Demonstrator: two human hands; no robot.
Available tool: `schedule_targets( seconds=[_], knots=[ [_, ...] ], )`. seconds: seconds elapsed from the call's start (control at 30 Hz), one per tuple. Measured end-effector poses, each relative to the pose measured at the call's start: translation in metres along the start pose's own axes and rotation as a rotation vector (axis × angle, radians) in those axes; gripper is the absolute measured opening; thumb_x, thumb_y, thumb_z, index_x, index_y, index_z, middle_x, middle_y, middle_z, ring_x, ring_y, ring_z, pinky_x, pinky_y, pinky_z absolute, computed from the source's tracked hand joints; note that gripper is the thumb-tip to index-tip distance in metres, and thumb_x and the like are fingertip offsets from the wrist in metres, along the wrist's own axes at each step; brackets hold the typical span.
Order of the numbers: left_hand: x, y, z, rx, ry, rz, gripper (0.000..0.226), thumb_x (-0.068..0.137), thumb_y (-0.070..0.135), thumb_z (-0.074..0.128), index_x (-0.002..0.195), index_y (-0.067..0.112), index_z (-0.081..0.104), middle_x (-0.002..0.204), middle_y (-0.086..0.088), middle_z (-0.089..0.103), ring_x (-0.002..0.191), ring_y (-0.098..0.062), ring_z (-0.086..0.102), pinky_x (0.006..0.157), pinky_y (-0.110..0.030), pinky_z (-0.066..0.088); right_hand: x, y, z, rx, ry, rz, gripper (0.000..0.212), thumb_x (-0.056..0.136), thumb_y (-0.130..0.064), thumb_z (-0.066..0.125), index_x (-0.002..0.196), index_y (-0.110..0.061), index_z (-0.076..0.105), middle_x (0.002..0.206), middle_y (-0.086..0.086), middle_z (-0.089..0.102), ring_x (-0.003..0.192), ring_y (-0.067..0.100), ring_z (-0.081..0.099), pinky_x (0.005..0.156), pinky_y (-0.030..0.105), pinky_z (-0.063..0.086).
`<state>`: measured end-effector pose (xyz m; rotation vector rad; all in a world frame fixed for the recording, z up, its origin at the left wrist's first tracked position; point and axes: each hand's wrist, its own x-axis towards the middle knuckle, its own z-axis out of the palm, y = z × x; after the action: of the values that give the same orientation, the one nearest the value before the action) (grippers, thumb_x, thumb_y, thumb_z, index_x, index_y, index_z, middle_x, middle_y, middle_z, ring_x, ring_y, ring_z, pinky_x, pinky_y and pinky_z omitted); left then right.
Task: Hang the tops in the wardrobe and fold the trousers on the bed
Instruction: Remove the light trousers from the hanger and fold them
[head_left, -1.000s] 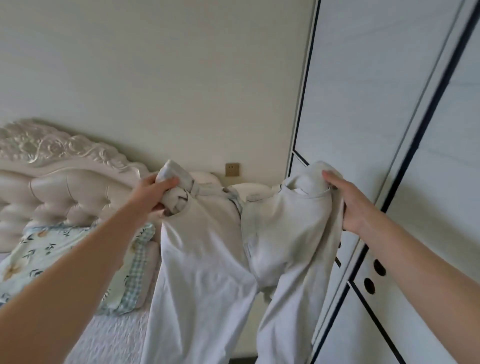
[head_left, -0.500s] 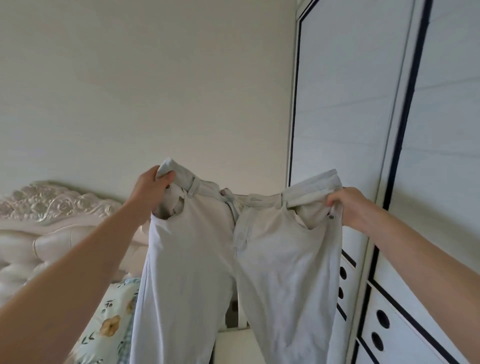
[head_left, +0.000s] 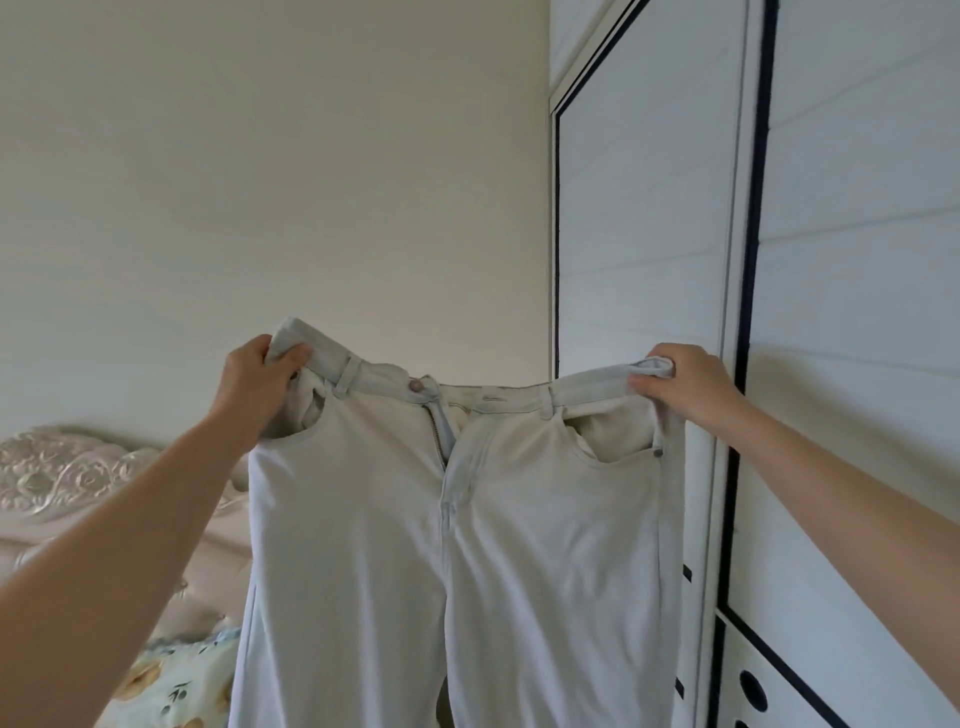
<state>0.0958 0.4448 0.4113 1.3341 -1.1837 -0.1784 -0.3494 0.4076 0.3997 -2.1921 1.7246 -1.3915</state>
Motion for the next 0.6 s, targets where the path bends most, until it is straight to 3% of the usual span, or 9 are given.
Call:
schedule_targets(
  seconds=[0.13, 0.2, 0.23, 0.3, 0.33, 0.43, 0.53, 0.6],
  knots=[
    [0.006, 0.015, 0.007, -0.005, -0.003, 0.034, 0.024, 0.095, 0.024, 0.059, 0.092, 0.001, 0.058, 0.079, -0.010, 0.055, 0.071, -0.023, 0.048, 0.059, -0.031, 0.036, 0.001, -0.007, 0.008, -0.276, -0.048, -0.084, 0.010, 0.097, -0.014, 0.048, 0.103, -0.021, 0.047, 0.088, 0.006, 0.060, 0.075, 0.024, 0.057, 0.063, 0.035, 0.043],
    [0.011, 0.026, 0.015, 0.020, -0.041, 0.049, 0.017, 0.097, 0.021, 0.057, 0.092, 0.005, 0.055, 0.077, -0.008, 0.054, 0.071, -0.024, 0.047, 0.058, -0.031, 0.035, 0.004, -0.017, 0.012, -0.408, -0.174, -0.157, 0.039, 0.092, -0.004, 0.039, 0.114, -0.036, 0.038, 0.096, 0.002, 0.054, 0.073, 0.019, 0.053, 0.063, 0.034, 0.044],
    [0.014, 0.032, 0.021, 0.034, -0.076, 0.068, 0.014, 0.098, 0.019, 0.055, 0.094, 0.006, 0.054, 0.078, -0.007, 0.054, 0.069, -0.023, 0.047, 0.058, -0.032, 0.035, 0.006, -0.022, 0.011, -0.446, -0.227, -0.187, 0.042, 0.090, -0.006, 0.040, 0.116, -0.040, 0.040, 0.097, -0.002, 0.050, 0.074, 0.017, 0.051, 0.062, 0.030, 0.041],
    [0.018, 0.047, 0.035, 0.059, -0.134, 0.125, 0.010, 0.099, 0.015, 0.052, 0.099, 0.005, 0.052, 0.081, -0.009, 0.053, 0.067, -0.020, 0.047, 0.058, -0.032, 0.036, 0.010, -0.032, 0.008, -0.554, -0.290, -0.270, 0.028, 0.089, -0.013, 0.045, 0.109, -0.031, 0.053, 0.094, -0.004, 0.044, 0.076, 0.019, 0.049, 0.060, 0.027, 0.033],
    [0.020, 0.055, 0.041, 0.065, -0.143, 0.150, 0.009, 0.100, 0.013, 0.050, 0.101, 0.005, 0.051, 0.083, -0.010, 0.053, 0.067, -0.019, 0.046, 0.058, -0.032, 0.036, 0.016, -0.035, 0.007, -0.577, -0.297, -0.307, 0.028, 0.088, -0.008, 0.044, 0.104, -0.026, 0.058, 0.096, -0.002, 0.041, 0.079, 0.021, 0.049, 0.060, 0.025, 0.031],
    [0.030, 0.075, 0.047, 0.027, -0.092, 0.192, 0.011, 0.100, 0.011, 0.048, 0.108, 0.004, 0.048, 0.088, -0.011, 0.053, 0.070, -0.020, 0.047, 0.059, -0.032, 0.037, 0.039, -0.042, -0.003, -0.550, -0.208, -0.210, 0.040, 0.086, 0.004, 0.040, 0.107, -0.024, 0.061, 0.103, -0.001, 0.035, 0.090, 0.023, 0.050, 0.070, 0.027, 0.041],
    [0.042, 0.081, 0.041, -0.080, 0.035, 0.199, 0.014, 0.099, 0.012, 0.048, 0.113, 0.009, 0.046, 0.097, -0.011, 0.055, 0.081, -0.024, 0.053, 0.062, -0.032, 0.041, 0.055, -0.052, -0.023, -0.606, -0.115, -0.167, 0.033, 0.087, -0.024, 0.053, 0.120, -0.023, 0.052, 0.115, 0.005, 0.037, 0.097, 0.024, 0.045, 0.085, 0.035, 0.039],
    [0.048, 0.075, 0.034, -0.136, 0.098, 0.195, 0.020, 0.099, 0.013, 0.049, 0.118, 0.017, 0.042, 0.102, -0.010, 0.055, 0.085, -0.026, 0.055, 0.066, -0.032, 0.044, 0.063, -0.054, -0.034, -0.721, -0.005, -0.219, 0.051, 0.084, -0.051, 0.058, 0.124, -0.021, 0.046, 0.120, 0.009, 0.039, 0.102, 0.028, 0.047, 0.091, 0.040, 0.039]
  ],
)
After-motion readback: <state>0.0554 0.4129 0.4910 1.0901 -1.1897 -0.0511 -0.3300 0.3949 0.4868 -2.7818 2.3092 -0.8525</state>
